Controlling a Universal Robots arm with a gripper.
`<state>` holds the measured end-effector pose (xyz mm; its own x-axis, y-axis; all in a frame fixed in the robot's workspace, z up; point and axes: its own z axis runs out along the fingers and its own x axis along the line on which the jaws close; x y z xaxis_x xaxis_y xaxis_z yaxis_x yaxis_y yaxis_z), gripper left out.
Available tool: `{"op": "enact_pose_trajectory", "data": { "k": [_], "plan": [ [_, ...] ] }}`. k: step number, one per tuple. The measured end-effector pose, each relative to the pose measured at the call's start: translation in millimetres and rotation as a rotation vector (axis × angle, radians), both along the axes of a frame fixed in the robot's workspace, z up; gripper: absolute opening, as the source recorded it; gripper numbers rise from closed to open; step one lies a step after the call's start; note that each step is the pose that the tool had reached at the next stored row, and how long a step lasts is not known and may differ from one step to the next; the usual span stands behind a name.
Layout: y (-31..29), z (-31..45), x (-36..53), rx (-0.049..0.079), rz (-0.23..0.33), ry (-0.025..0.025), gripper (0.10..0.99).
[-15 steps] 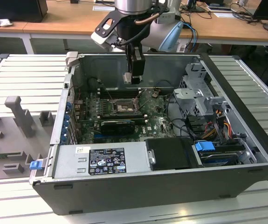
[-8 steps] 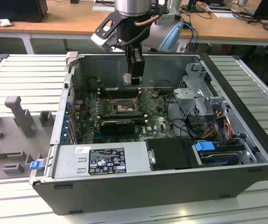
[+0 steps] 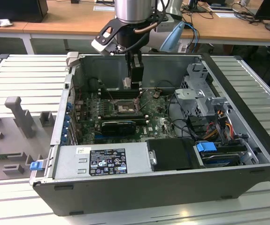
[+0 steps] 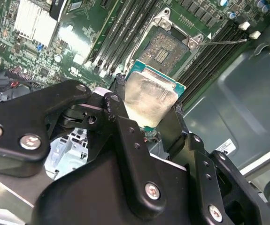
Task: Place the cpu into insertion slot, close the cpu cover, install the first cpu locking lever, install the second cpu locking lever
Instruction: 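Place the cpu into insertion slot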
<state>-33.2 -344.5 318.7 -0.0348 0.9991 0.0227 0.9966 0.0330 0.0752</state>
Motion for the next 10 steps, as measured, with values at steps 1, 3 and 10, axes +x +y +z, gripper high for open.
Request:
{"op": "enact_pose_trajectory", "data": {
  "k": [1,3,10],
  "plan": [
    [0.0,-1.9,-0.3,0.000,-0.010,0.0001,0.533],
    [0.0,-3.4,-0.3,0.000,-0.025,0.0001,0.533],
    [0.2,-13.9,-0.7,-0.001,-0.032,0.0019,0.533]
  ]
}}
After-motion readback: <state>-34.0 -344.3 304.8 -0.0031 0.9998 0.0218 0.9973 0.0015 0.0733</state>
